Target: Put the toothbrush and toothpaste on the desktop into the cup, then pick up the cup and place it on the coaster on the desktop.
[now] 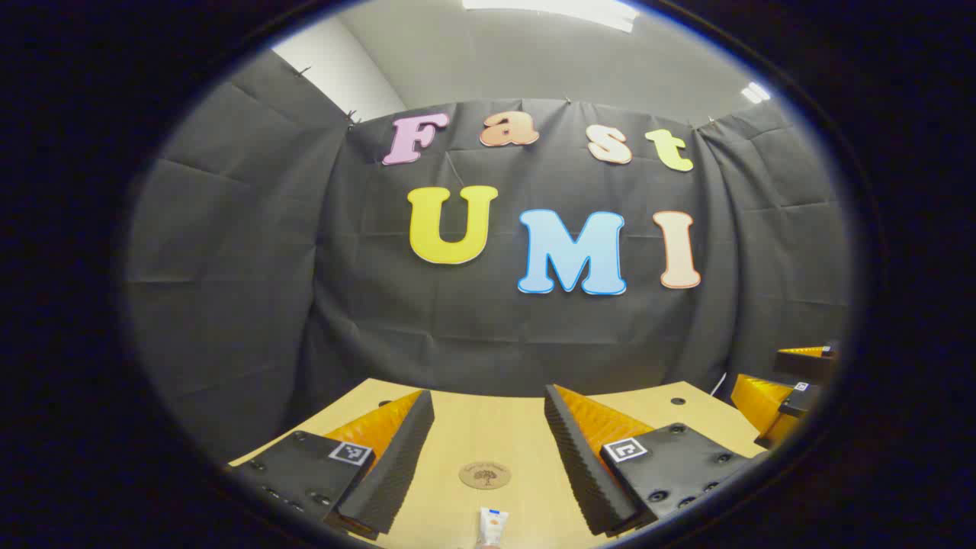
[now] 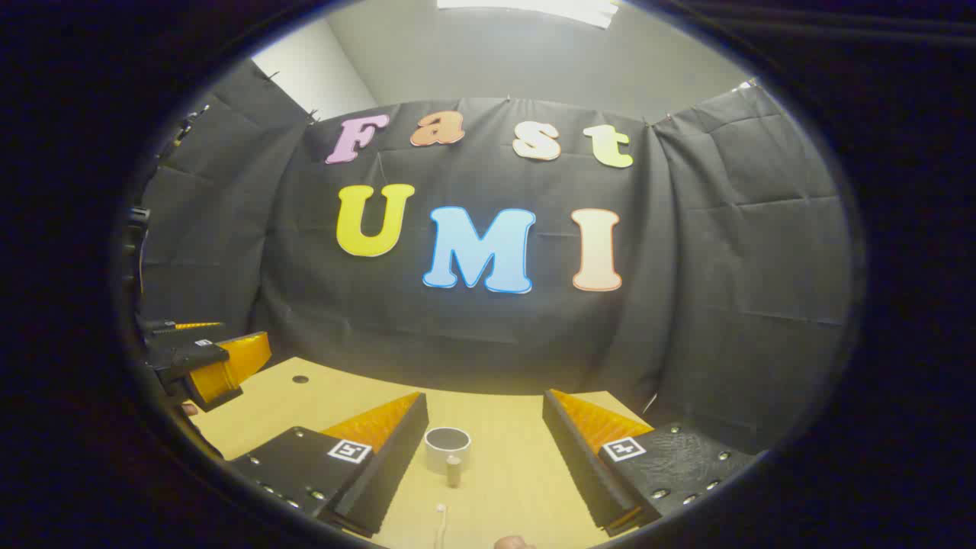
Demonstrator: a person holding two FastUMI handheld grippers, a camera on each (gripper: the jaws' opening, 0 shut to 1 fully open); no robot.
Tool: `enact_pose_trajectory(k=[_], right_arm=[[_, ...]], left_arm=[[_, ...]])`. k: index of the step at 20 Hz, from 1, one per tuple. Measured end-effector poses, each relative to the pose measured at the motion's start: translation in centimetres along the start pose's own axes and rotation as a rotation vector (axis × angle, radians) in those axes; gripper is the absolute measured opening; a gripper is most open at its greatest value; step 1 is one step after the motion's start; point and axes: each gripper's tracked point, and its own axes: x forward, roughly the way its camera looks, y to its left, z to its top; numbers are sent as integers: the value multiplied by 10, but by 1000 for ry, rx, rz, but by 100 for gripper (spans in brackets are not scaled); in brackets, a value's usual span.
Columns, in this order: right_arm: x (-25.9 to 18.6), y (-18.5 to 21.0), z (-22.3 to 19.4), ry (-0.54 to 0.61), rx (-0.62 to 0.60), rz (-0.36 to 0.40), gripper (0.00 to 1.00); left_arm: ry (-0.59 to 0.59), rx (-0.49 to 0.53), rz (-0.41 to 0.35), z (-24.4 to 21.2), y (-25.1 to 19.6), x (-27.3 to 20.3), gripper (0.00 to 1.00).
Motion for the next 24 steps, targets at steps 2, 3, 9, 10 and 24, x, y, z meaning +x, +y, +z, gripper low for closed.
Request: enact_pose_trajectory(k=[2, 3, 9, 10, 24], right_arm=[[0, 0, 0, 0, 0, 0, 95], [0, 0, 0, 0, 0, 0, 94], [2, 0, 3, -14, 13, -8, 95], [1, 1, 3, -8, 16, -9, 94], [2, 12, -33, 146, 21, 29, 94]], left_arm=[[5, 0, 4, -1, 0, -1, 94], [8, -1, 5, -1, 0, -1, 94], [18, 14, 3, -3, -1, -7, 94], [25, 12, 1, -5, -2, -6, 94], [120, 2, -26, -41, -9, 4, 94]])
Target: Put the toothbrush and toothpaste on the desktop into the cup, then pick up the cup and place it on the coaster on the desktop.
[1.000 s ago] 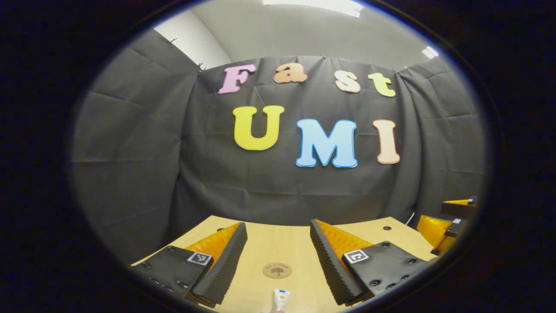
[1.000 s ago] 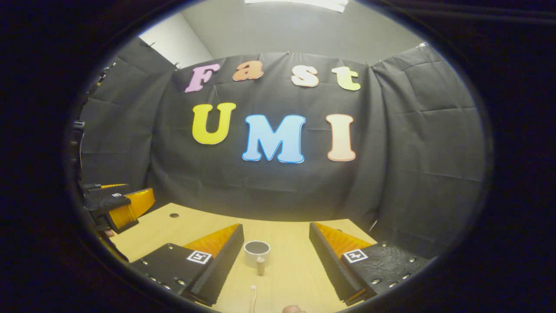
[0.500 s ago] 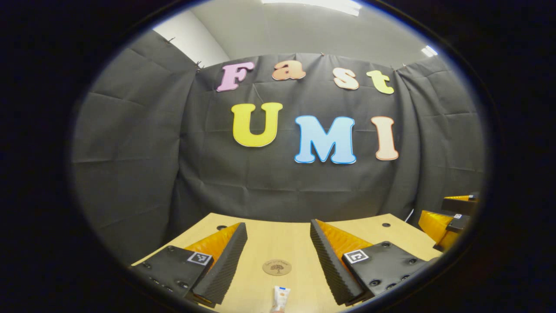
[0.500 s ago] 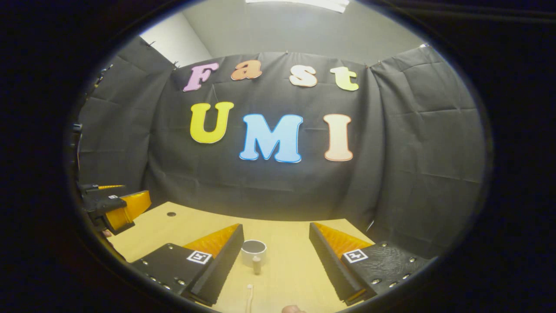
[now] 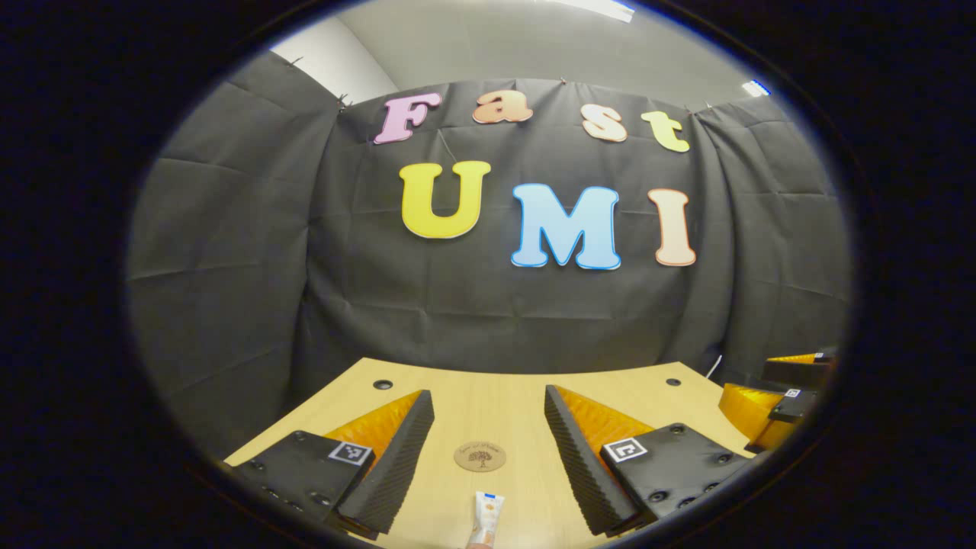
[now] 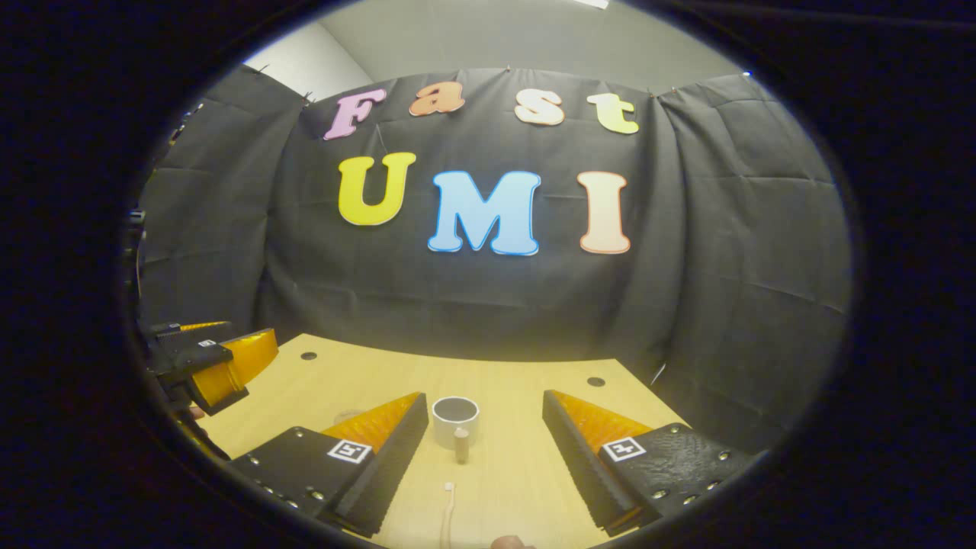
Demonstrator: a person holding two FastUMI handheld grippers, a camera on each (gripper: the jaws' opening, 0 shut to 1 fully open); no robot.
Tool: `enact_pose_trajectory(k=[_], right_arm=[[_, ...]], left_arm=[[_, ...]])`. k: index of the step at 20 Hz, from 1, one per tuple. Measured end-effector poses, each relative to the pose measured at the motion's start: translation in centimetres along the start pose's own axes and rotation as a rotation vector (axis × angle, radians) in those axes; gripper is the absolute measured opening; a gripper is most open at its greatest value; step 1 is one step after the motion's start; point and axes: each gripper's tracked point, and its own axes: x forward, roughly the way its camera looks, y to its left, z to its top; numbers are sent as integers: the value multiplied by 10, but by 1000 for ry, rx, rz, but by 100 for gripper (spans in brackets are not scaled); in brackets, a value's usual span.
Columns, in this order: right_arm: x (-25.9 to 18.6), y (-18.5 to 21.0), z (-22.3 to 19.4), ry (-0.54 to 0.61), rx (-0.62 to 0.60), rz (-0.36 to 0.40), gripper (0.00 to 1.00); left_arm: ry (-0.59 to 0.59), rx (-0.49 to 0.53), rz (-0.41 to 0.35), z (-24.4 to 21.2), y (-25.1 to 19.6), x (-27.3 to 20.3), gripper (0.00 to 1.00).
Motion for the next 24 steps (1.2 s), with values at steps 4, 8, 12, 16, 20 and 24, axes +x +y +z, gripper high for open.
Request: enact_pose_trajectory(k=[4, 8, 12, 16, 20, 24], right_arm=[[11, 4, -20, 85, 8, 18, 94], [22, 9, -48, 193, -4, 38, 94], [31, 13, -81, 328, -25, 58, 94], [37, 17, -111, 455, -9, 74, 94], [42, 24, -134, 545, 13, 93, 94], [47, 27, -154, 620, 38, 103, 94]], left_arm=[[88, 16, -1, -25, -2, 8, 94], [183, 32, 11, -50, -1, 19, 94], [285, 36, 3, -76, -3, 30, 94], [397, 24, 2, -109, 1, 40, 94], [506, 57, 3, -140, 6, 47, 95], [611, 52, -6, -174, 4, 51, 94]])
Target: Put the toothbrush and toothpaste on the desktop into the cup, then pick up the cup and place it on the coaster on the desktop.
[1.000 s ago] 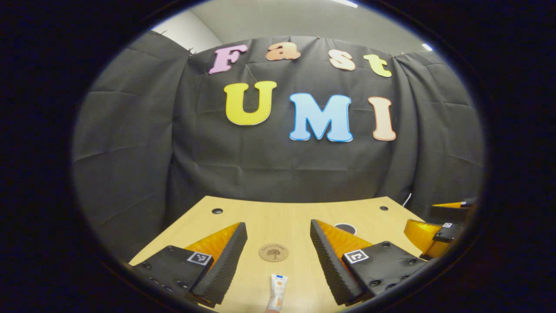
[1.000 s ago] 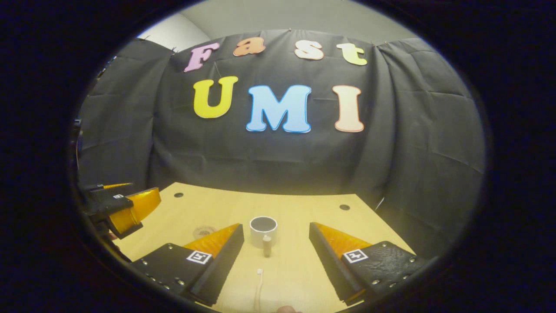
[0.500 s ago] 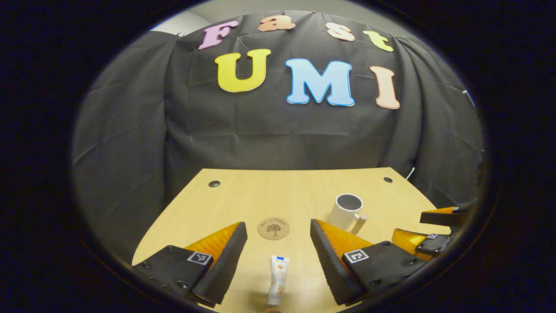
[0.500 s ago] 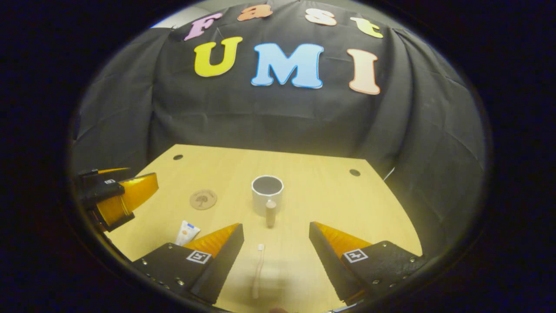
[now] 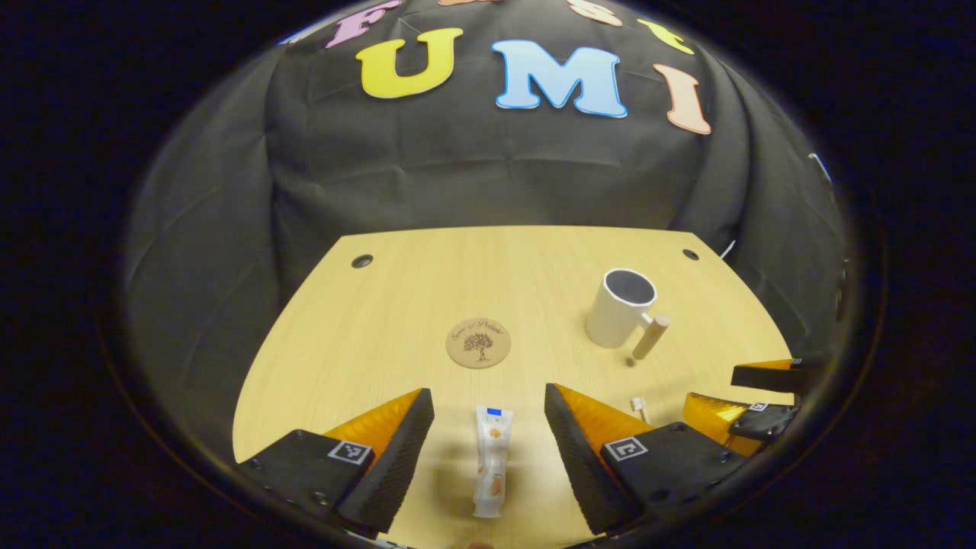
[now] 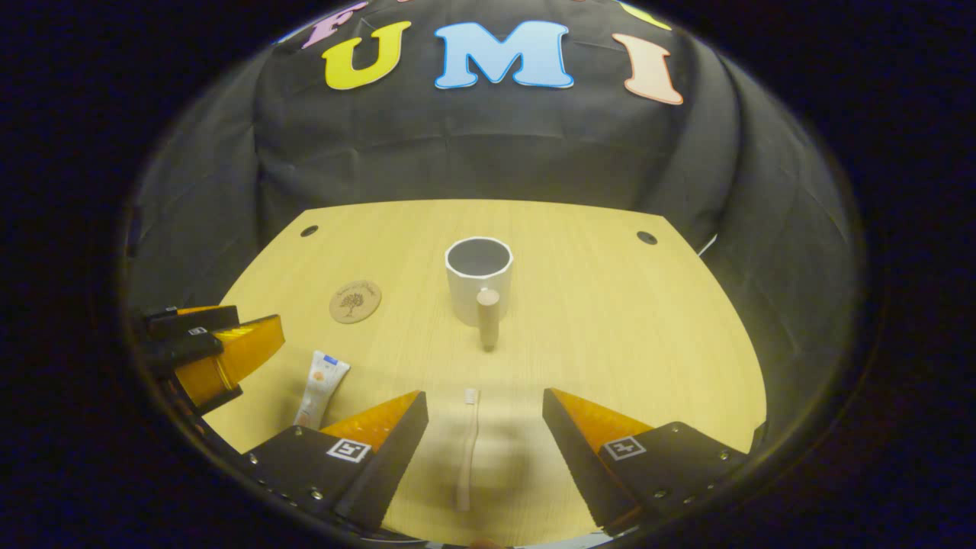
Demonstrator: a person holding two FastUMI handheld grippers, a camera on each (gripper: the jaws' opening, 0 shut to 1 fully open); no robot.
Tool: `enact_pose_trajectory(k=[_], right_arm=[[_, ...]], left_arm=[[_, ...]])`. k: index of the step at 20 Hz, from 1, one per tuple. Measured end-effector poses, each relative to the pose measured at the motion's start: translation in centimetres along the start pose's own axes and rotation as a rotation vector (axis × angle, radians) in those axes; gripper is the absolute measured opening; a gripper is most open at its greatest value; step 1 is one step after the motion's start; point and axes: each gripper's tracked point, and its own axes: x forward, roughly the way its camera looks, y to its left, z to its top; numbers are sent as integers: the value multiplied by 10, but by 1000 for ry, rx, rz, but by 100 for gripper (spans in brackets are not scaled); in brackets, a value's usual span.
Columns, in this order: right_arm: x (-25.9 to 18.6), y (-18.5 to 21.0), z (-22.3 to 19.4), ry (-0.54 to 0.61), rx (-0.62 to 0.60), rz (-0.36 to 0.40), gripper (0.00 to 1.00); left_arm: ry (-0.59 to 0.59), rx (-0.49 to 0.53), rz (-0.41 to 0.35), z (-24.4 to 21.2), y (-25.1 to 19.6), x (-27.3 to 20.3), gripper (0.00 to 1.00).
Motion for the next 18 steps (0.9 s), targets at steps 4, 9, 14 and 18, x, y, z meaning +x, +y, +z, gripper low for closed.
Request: enact_pose_trajectory(k=[4, 9, 14, 18], right_arm=[[13, 6, -13, 83, 6, 26, 94], [25, 9, -28, 166, 4, 40, 95], [38, 10, -45, 254, 11, 54, 95], [48, 11, -64, 340, 44, 67, 95]], left_arm=[[100, -19, -7, -28, -2, 17, 95], [219, -51, -14, -56, 0, 38, 95], [338, -92, -12, -89, 2, 53, 95], [412, -94, -13, -112, 1, 63, 95]])
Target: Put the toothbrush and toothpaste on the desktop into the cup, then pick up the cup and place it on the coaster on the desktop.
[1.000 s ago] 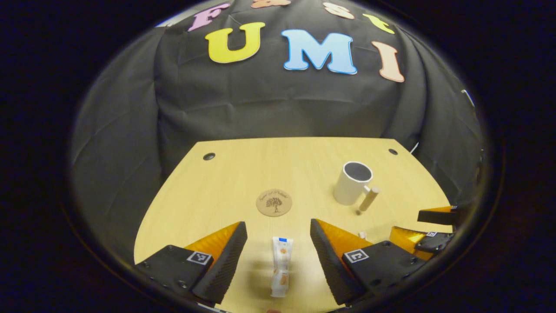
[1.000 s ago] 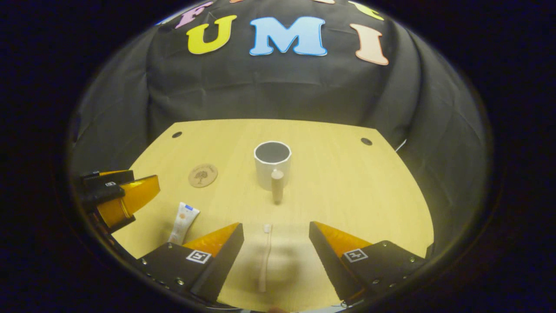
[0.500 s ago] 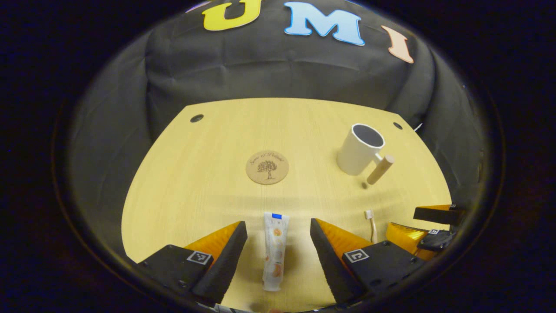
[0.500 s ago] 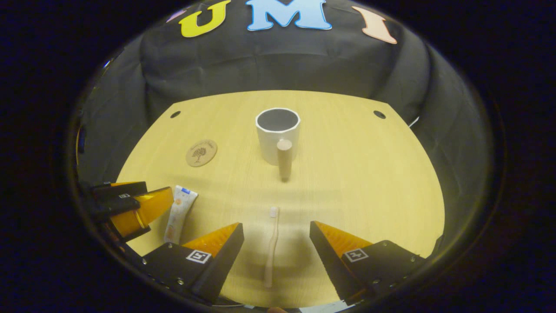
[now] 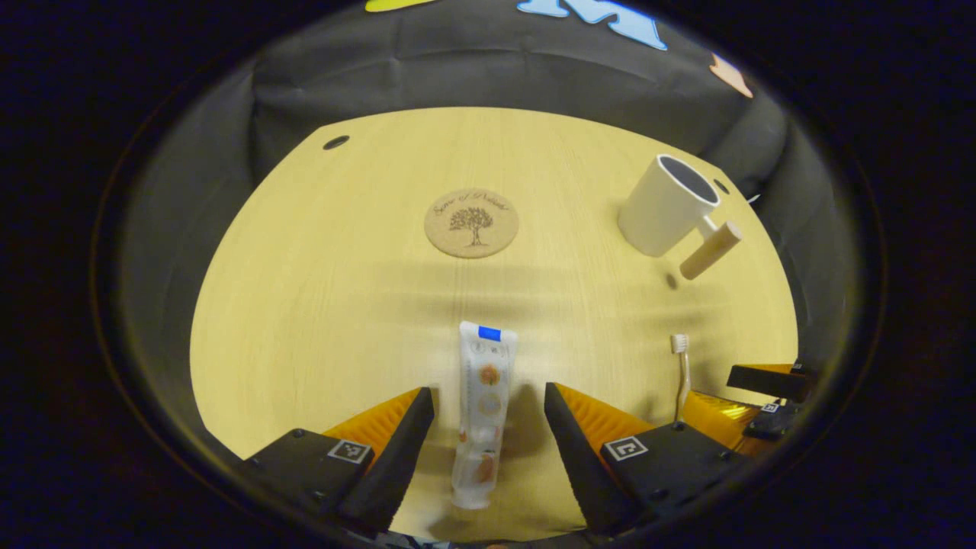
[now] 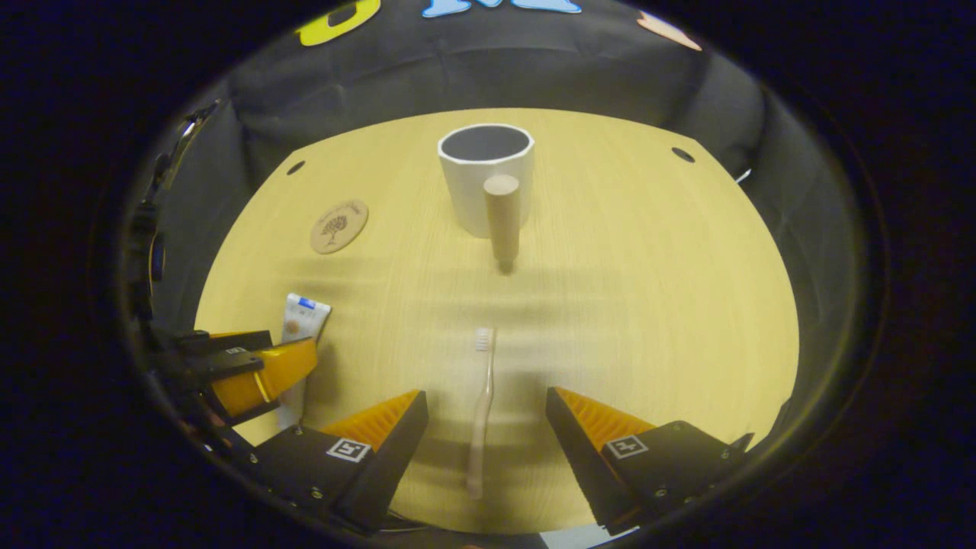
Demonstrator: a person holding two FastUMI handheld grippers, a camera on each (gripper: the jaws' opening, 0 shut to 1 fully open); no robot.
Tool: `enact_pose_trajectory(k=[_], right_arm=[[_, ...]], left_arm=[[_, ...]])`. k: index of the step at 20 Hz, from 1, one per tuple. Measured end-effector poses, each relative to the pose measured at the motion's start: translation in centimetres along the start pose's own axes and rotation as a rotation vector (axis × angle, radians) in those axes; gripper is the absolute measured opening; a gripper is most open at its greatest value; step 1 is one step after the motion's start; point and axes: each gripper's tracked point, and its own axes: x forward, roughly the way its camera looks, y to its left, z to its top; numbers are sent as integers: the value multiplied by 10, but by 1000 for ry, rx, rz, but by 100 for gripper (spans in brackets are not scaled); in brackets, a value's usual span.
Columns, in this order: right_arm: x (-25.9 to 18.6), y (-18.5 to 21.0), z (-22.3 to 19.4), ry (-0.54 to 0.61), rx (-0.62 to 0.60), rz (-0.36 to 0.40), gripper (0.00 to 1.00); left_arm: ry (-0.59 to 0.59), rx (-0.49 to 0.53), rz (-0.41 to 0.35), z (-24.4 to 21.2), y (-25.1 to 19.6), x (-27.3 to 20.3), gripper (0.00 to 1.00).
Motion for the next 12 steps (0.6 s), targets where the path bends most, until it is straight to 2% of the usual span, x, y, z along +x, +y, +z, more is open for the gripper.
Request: enact_pose_trajectory(k=[3, 6, 8, 9, 10, 12], right_arm=[[13, 3, -16, 73, 3, 17, 96], [22, -2, -25, 129, -10, -14, 94], [22, -4, -24, 142, -17, -30, 90], [22, -4, -25, 159, -13, -29, 83], [20, -4, -25, 176, -13, -37, 84], [21, -5, -32, 212, -17, -46, 74]], left_arm=[[47, 5, -1, -7, 1, 9, 94], [77, 20, 18, -11, 7, 16, 95], [86, 37, 25, -10, 9, 16, 94], [92, 43, 28, -10, 10, 16, 94], [97, 47, 29, -10, 10, 16, 94], [102, 50, 29, -10, 8, 16, 93]])
